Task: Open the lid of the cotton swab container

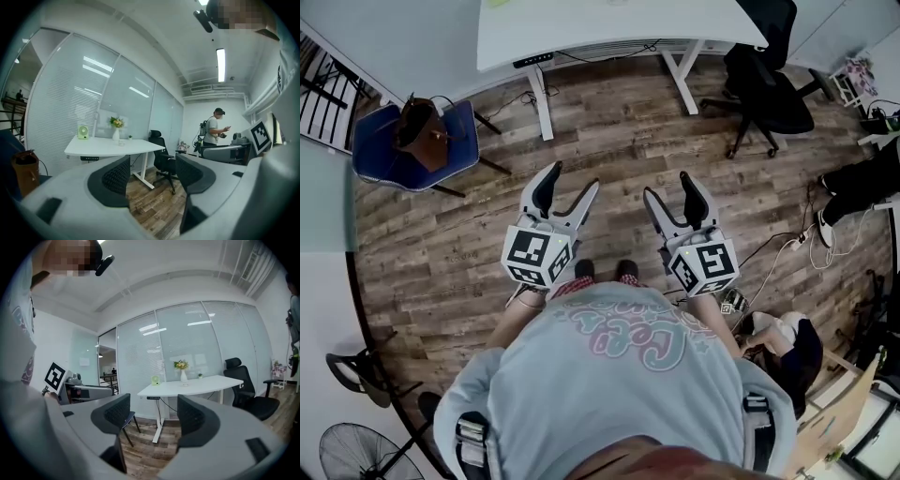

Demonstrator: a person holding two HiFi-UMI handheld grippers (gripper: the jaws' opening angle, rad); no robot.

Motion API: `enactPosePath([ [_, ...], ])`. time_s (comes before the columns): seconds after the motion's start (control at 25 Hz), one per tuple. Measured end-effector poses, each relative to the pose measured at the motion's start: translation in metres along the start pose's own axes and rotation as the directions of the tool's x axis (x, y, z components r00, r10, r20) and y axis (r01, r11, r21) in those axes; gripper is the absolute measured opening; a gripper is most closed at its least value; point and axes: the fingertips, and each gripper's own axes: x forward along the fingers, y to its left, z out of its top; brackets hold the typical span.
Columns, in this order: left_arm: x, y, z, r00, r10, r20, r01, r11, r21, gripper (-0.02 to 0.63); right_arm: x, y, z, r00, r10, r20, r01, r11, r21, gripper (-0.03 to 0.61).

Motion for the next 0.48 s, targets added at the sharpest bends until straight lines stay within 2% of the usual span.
enactPosePath([
  [0.24,-0.005,0.006,-0.001,1.000,-0.013,-0.010,0.013,1.000,0.008,0.282,-0.001,-0.002,0.004,0.999,-0.038,0.011,0.038,0.999,0.004,0.305],
  [0.48,-0.014,0.018,0.002,0.999,-0.043,-0.011,0.043,0.999,0.018,0.285,0.005,0.014,0.000,0.998,-0.067,0.008,0.067,0.998,0.014,0.307],
])
